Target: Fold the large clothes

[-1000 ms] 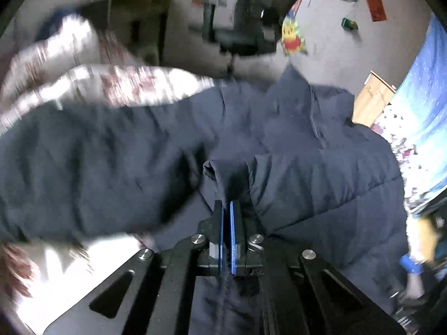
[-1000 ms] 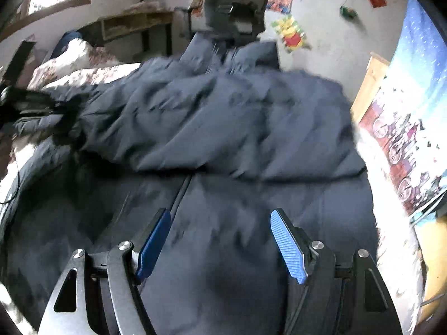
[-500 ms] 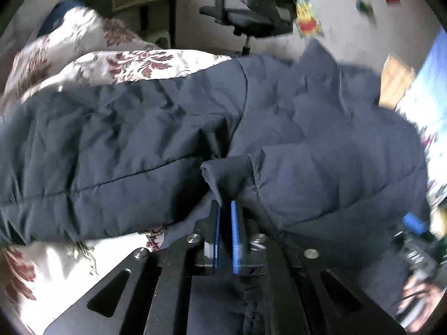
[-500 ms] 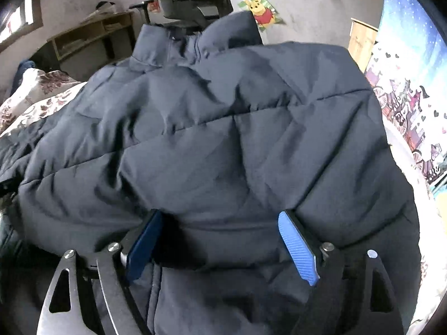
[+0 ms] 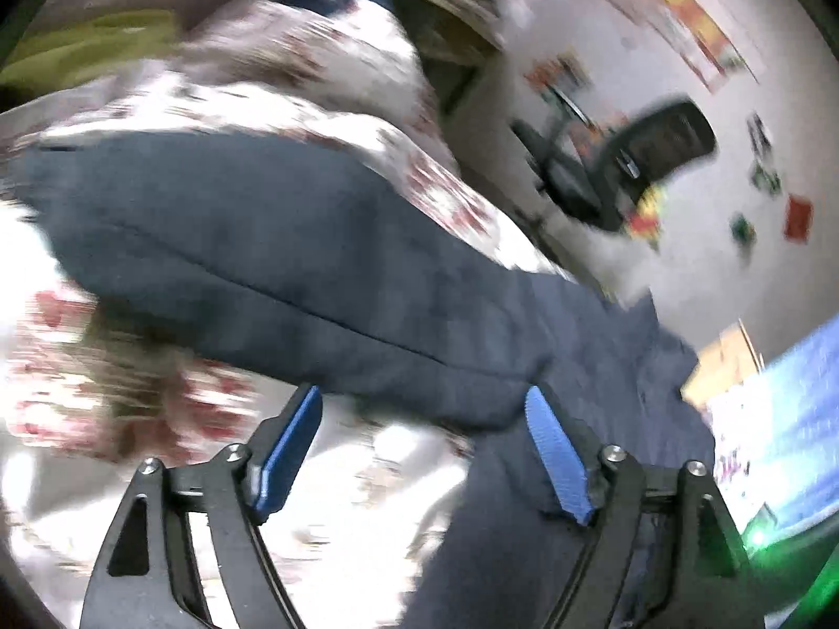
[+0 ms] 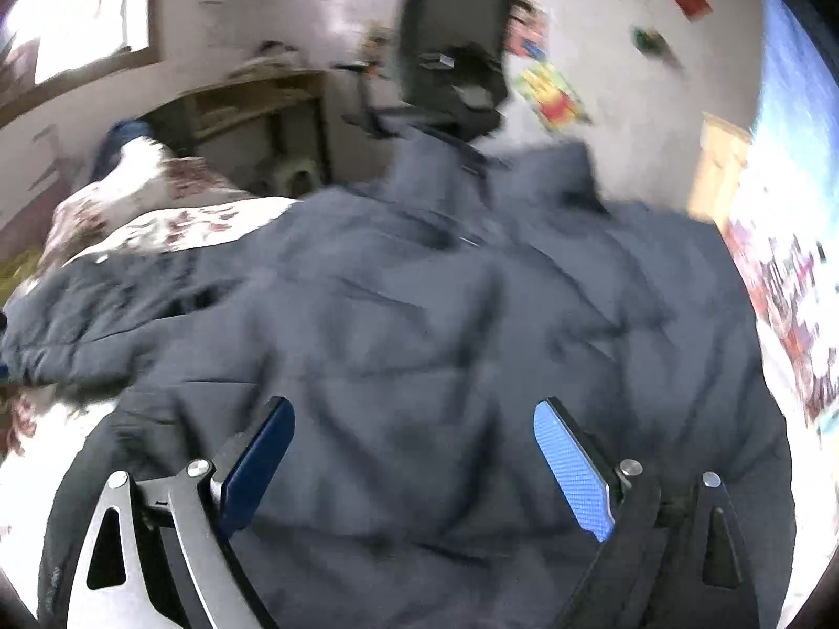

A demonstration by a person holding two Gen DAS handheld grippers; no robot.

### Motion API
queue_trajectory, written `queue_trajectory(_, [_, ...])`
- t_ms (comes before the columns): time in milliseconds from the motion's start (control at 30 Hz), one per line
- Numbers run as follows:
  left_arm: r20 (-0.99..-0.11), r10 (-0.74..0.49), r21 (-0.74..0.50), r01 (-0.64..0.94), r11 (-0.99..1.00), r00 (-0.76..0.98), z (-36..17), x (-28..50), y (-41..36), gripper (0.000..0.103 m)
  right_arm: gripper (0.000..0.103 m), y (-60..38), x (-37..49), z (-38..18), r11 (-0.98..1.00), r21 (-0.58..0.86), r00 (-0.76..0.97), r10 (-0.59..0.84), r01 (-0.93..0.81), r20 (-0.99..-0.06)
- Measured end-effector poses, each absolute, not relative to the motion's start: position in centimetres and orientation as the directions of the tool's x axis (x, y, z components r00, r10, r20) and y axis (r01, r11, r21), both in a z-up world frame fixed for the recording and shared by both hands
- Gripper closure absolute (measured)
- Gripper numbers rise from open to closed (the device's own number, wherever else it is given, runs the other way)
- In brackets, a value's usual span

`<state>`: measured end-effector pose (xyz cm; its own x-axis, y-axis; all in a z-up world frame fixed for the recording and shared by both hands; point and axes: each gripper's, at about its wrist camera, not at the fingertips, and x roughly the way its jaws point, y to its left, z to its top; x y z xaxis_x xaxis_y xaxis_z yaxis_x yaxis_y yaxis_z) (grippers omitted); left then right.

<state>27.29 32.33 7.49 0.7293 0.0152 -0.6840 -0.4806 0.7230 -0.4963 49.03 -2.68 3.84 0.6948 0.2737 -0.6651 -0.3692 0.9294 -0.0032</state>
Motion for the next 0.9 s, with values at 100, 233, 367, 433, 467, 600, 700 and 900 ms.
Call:
queue_trajectory(100, [-0.67, 0.083, -0.521, -0.547, 0.656, 0.738, 8.1, 24.4, 35.8, 0.026, 0.01, -0.7, 48.7, 3.8, 0.915, 0.016, 0.672, 0.309, -0.404, -0.673])
queue_trajectory(233, [-0.674, 0.124, -0.569, -0.618, 0.543, 0.729, 7.5, 22.0, 40.7, 0.026, 0.01, 0.7, 49.1, 2.9, 0.924, 0.021, 0.66, 0.289, -0.382, -0.694])
queue_trajectory(367, [-0.678, 0.125, -0.61, -0.648, 0.456, 0.725, 6.1, 21.5, 44.2, 0.026, 0.01, 1.5, 50.0, 1.3, 0.935, 0.042, 0.624, 0.268, -0.352, -0.734])
queue_trajectory(433, [-0.665, 0.115, -0.638, -0.641, 0.425, 0.738, 6.0, 21.4, 45.6, 0.026, 0.01, 1.9, 50.1, 0.3, 0.938, 0.028, 0.606, 0.245, -0.344, -0.757])
queue_trajectory(467, [-0.655, 0.122, -0.647, -0.636, 0.42, 0.746, 6.1, 21.3, 46.1, 0.026, 0.01, 2.1, 50.2, -0.2, 0.939, 0.017, 0.598, 0.233, -0.344, -0.767])
queue_trajectory(600, [-0.666, 0.175, -0.592, -0.657, 0.466, 0.725, 7.0, 21.8, 45.8, 0.063, 0.01, 2.2, 50.4, -1.5, 0.939, -0.014, 0.585, 0.203, -0.345, -0.785])
queue_trajectory(700, [-0.676, 0.229, -0.493, -0.66, 0.567, 0.701, 8.3, 22.8, 44.2, 0.088, 0.01, 2.0, 50.1, -1.0, 0.939, -0.005, 0.584, 0.21, -0.345, -0.784])
queue_trajectory(900, [-0.498, 0.258, -0.4, -0.483, 0.779, 0.828, 14.3, 23.4, 38.0, 0.097, 0.01, -0.4, 47.9, 1.6, 0.925, -0.019, 0.615, 0.238, -0.381, -0.751])
